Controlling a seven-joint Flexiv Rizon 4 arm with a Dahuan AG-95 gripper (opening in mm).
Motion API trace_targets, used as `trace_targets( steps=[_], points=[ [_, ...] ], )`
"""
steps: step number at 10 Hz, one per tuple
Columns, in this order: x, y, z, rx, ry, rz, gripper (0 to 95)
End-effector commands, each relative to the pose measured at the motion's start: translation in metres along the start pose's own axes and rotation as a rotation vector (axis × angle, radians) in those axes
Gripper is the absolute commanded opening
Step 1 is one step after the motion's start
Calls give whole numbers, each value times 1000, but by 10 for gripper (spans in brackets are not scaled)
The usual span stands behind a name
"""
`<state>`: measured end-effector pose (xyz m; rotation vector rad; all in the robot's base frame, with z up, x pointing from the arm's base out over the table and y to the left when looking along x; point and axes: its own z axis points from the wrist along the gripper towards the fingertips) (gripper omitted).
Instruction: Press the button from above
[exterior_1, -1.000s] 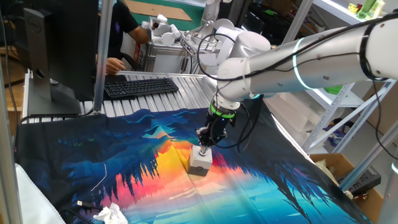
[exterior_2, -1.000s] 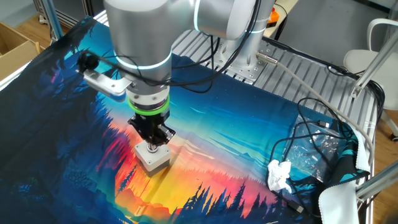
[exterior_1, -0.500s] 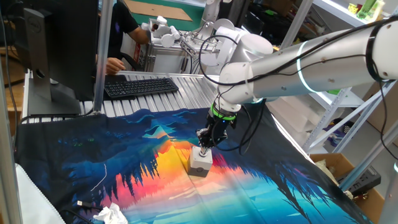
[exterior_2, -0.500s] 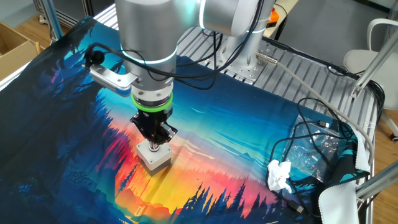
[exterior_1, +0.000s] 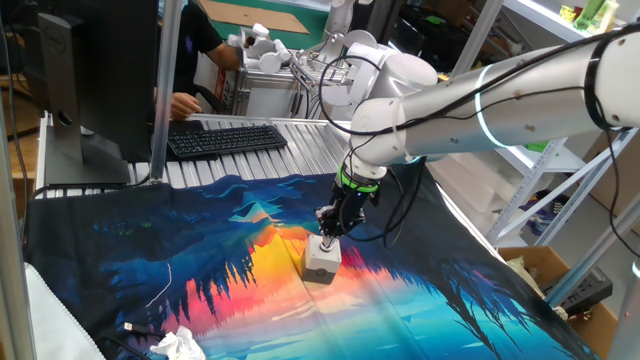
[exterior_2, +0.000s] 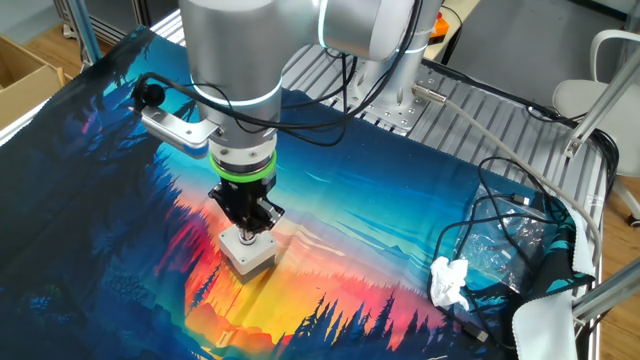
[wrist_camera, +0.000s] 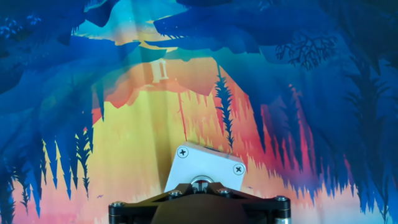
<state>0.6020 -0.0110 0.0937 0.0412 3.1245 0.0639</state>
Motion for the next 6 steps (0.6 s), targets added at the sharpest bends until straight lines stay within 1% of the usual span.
trace_targets(
  steps=[1, 3, 4, 6],
  points=[
    [-1, -2, -6, -1, 35, -6, 0],
    [-1, -2, -20, 4, 51, -9, 0],
    [0, -3, -26, 11, 50, -9, 0],
    [0, -3, -25, 15, 50, -8, 0]
  ],
)
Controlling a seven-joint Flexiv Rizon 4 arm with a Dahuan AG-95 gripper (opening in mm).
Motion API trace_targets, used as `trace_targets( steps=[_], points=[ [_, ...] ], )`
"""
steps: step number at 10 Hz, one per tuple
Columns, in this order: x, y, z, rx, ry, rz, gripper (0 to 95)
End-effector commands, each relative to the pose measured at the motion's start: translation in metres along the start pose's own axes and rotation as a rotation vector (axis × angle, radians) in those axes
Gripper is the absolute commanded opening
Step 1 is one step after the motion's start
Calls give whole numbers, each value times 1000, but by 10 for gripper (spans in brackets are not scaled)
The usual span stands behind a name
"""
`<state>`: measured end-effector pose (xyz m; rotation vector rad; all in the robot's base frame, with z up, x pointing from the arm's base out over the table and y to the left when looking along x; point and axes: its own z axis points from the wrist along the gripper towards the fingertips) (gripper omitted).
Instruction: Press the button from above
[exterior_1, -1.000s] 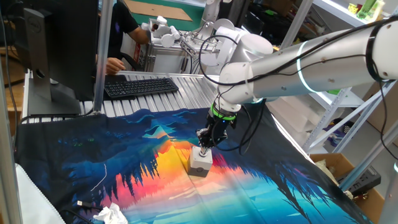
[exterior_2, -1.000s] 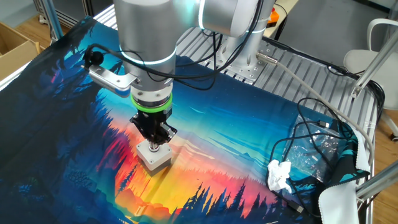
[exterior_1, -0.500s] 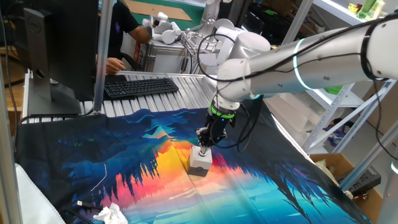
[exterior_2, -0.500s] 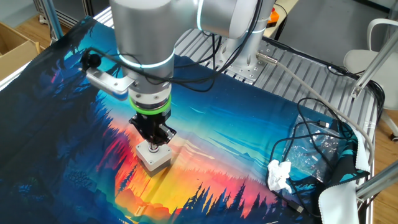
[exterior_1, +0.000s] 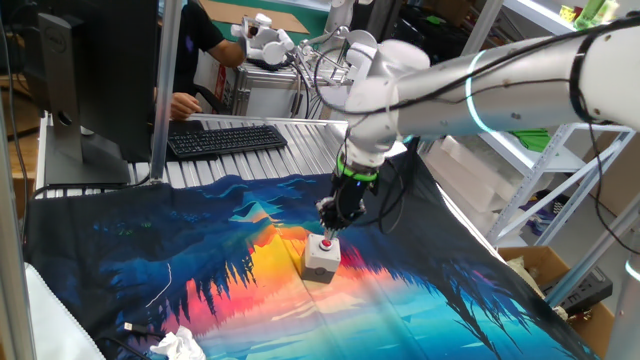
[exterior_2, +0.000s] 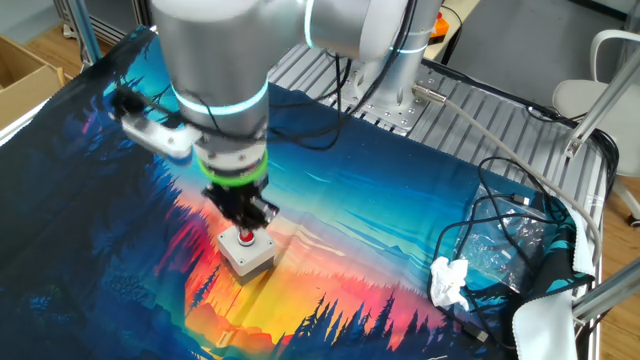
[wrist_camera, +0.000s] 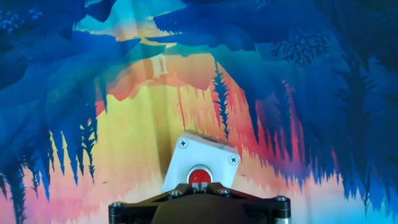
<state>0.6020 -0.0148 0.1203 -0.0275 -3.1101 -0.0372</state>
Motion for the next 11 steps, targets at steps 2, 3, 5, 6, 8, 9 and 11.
trace_targets(
  steps=[2, 3, 5, 6, 8, 9, 11],
  points=[
    [0, 1, 5, -3, 1, 1, 0],
    [0, 1, 8, -4, 1, 2, 0],
    [-1, 3, 15, -6, -4, 4, 0],
    [-1, 3, 20, -6, -9, 8, 0],
    [-2, 4, 25, -8, -11, 9, 0],
    [-2, 4, 28, -8, -12, 9, 0],
    [-3, 4, 31, -8, -4, 4, 0]
  ],
)
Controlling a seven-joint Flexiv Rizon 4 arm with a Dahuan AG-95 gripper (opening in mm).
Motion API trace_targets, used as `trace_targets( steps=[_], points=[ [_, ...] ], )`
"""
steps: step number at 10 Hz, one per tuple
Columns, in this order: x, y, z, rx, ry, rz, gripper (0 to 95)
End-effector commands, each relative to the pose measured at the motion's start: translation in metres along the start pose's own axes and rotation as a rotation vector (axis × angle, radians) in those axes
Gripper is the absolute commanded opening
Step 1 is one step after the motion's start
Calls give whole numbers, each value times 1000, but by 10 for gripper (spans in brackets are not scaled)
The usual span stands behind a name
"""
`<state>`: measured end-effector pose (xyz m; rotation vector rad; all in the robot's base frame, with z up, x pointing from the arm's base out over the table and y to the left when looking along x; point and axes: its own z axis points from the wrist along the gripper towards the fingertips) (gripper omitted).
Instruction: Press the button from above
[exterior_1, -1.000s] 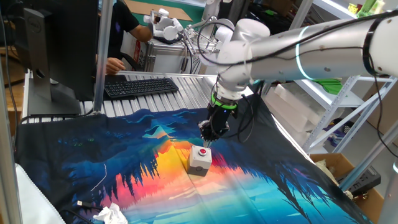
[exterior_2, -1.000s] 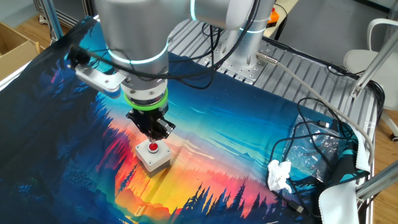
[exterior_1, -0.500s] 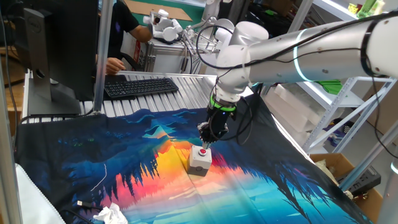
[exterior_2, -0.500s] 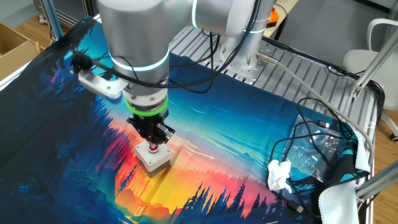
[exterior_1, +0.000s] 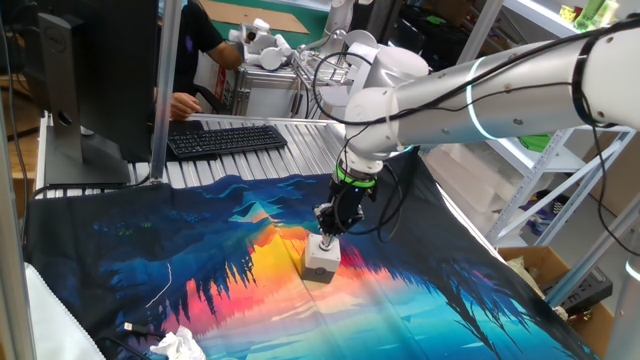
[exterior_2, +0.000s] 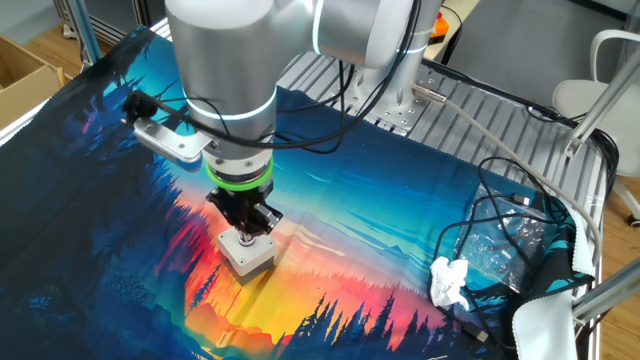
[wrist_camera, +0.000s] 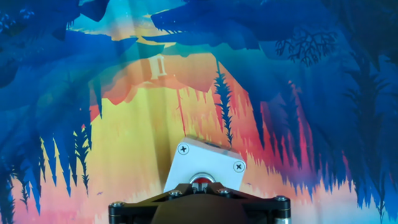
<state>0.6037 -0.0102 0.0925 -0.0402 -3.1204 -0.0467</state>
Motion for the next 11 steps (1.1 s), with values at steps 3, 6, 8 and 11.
trace_targets(
  steps=[3, 6, 8, 11],
  points=[
    [-1, 0, 9, 0, 6, -3, 0],
    [-1, 0, 12, 2, -4, 2, 0],
    [-5, -3, -7, 2, 7, -1, 0],
    [-3, -7, -26, 17, 11, -8, 0]
  ],
)
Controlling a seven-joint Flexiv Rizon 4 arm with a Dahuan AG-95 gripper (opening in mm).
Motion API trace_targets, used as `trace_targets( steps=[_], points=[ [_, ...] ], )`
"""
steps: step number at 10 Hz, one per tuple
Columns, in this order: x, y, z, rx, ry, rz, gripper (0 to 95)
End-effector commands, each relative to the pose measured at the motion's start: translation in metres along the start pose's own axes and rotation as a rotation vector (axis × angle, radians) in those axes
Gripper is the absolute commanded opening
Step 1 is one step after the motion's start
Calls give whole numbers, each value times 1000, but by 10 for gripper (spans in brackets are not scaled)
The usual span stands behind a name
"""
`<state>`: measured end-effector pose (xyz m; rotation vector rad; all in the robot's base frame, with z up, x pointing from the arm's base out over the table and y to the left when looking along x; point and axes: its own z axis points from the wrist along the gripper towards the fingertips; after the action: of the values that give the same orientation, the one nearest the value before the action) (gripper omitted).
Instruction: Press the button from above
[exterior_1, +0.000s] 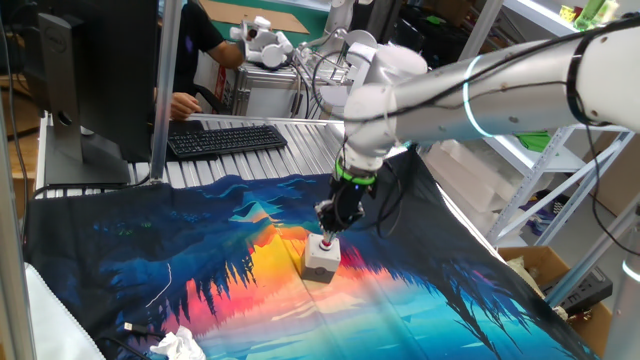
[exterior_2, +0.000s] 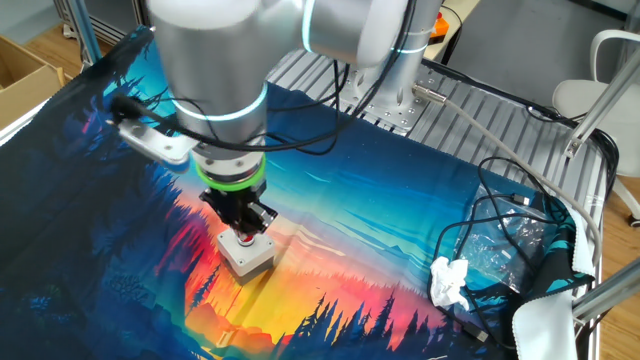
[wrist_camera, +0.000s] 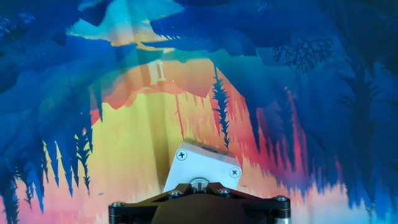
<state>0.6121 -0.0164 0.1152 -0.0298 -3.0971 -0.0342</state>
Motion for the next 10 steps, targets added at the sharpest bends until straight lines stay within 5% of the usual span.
trace_targets(
  steps=[1, 10],
  points=[
    [7, -4, -14, 9, -8, -3, 0],
    [24, -21, -62, 37, 7, -19, 0]
  ],
)
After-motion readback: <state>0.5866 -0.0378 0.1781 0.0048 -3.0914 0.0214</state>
